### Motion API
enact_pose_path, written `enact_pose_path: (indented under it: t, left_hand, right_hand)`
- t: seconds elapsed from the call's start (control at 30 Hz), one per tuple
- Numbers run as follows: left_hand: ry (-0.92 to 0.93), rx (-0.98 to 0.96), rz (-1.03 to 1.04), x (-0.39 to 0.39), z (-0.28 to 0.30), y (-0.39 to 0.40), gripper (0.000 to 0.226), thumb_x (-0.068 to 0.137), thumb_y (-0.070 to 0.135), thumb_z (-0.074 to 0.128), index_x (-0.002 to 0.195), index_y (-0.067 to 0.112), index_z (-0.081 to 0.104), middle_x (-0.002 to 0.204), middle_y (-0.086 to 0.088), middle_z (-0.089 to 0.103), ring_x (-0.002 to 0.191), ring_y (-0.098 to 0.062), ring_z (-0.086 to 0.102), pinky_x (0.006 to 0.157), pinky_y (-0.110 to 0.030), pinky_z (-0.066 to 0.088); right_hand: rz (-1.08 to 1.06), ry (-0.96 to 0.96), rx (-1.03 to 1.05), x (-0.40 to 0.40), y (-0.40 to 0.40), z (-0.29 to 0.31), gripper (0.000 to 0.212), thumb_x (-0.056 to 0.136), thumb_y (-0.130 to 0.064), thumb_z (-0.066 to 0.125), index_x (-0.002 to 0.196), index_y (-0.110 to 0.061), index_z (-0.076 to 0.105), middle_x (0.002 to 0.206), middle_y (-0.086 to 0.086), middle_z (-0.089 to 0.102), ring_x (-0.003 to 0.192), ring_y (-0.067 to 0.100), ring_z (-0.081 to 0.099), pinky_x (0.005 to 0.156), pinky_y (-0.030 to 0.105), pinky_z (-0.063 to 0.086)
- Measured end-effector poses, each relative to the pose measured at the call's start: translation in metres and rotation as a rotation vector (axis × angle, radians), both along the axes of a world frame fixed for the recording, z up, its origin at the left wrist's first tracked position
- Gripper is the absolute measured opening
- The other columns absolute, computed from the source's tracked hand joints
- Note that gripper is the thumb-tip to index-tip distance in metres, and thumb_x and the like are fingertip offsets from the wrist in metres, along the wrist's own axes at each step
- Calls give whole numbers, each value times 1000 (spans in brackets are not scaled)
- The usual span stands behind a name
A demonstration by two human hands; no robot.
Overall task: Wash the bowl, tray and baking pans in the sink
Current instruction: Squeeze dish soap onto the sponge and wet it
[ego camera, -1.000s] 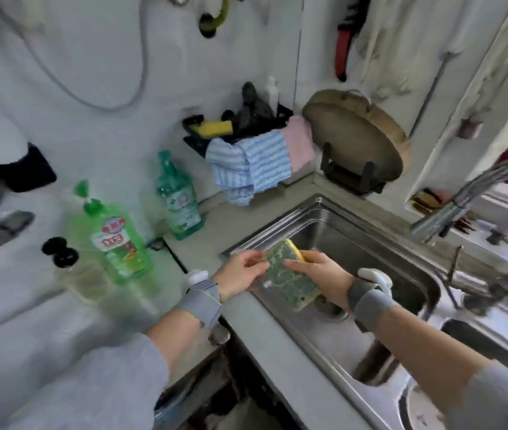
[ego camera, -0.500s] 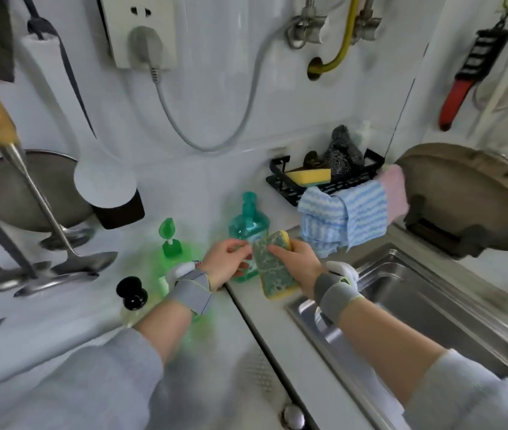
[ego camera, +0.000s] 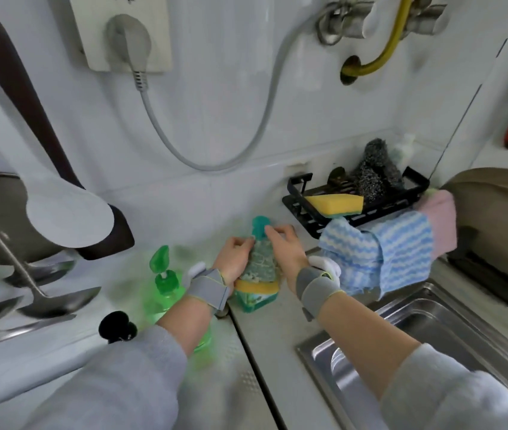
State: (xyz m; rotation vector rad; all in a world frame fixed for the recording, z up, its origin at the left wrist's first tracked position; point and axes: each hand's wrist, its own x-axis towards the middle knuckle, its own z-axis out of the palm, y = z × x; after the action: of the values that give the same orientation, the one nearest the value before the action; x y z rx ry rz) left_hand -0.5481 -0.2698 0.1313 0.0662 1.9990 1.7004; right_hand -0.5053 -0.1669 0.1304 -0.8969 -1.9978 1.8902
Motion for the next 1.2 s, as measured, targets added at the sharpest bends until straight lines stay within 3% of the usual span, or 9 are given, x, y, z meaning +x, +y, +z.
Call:
enact_pose_path:
  t: [0.1,0.23,0.33,0.43,0.5,0.63,0.9,1.13,1.2]
  left_hand:
    - [38,24,-9,-7,0,-2,5,93,28,54,89,25,53,92,-16,66,81,-28,65,85,-49,55]
    - [110,48,-65,-10,8,-2,12,97,20,44,99,22,56,89,-6,64,77,-18,61,73,-28,51]
    - [66,103,-106,-6,10,0,19,99,35,44,93,30,61,107,-4,69,97,-21,66,92,-36,52]
    - [-9,154,-119,-7,13,4,19,99,36,45,94,29,62,93,1,70,87,-16,67,77,-29,55]
    - [-32,147,-130,-9,14,5,21,97,37,48,98,25,65,89,2,70,83,-16,68,76,-29,55]
    - [-102,157,-124,-14,11,6,23,94,38,54,89,22,70,102,-11,72,98,-28,68,96,-45,51]
    - [-186,246,-97,-18,4,12,32,97,35,50,115,13,64,105,-13,69,99,-29,65,98,-43,49]
    - [-225,287,-106,-15,4,12,30,97,33,49,113,12,63,98,-12,68,87,-26,65,89,-38,51]
    - [-228,283,-105,-16,4,13,32,97,33,50,115,11,63,103,-14,68,92,-28,64,93,-40,50]
  right_hand:
    - [-6,49,71,-14,0,6,21,89,-42,59,97,-23,62,112,12,62,105,31,59,94,43,49]
    - [-9,46,37,-25,-3,8,28,83,-41,66,97,-18,70,105,10,69,101,30,64,93,45,51]
    - [31,104,-168,-22,-3,11,15,87,-27,67,86,-12,69,89,14,68,91,32,65,87,45,52]
    - [72,146,-246,-18,-1,10,16,89,-20,64,76,-11,66,77,14,64,82,30,62,82,46,52]
    - [85,158,-264,-16,0,9,16,91,-21,63,79,-10,67,80,16,65,82,29,63,85,49,53]
    - [84,161,-280,-18,3,5,18,92,-22,61,86,-9,71,90,21,69,86,31,66,86,48,53]
    - [78,204,-293,-22,4,1,19,93,-20,59,82,-8,69,85,19,66,83,29,64,83,43,52]
    - [80,205,-279,-21,4,2,18,95,-17,57,84,-7,67,88,19,64,83,28,62,81,41,51]
    - [69,199,-276,-21,3,3,19,95,-17,57,81,-9,68,86,17,66,83,27,62,83,43,51]
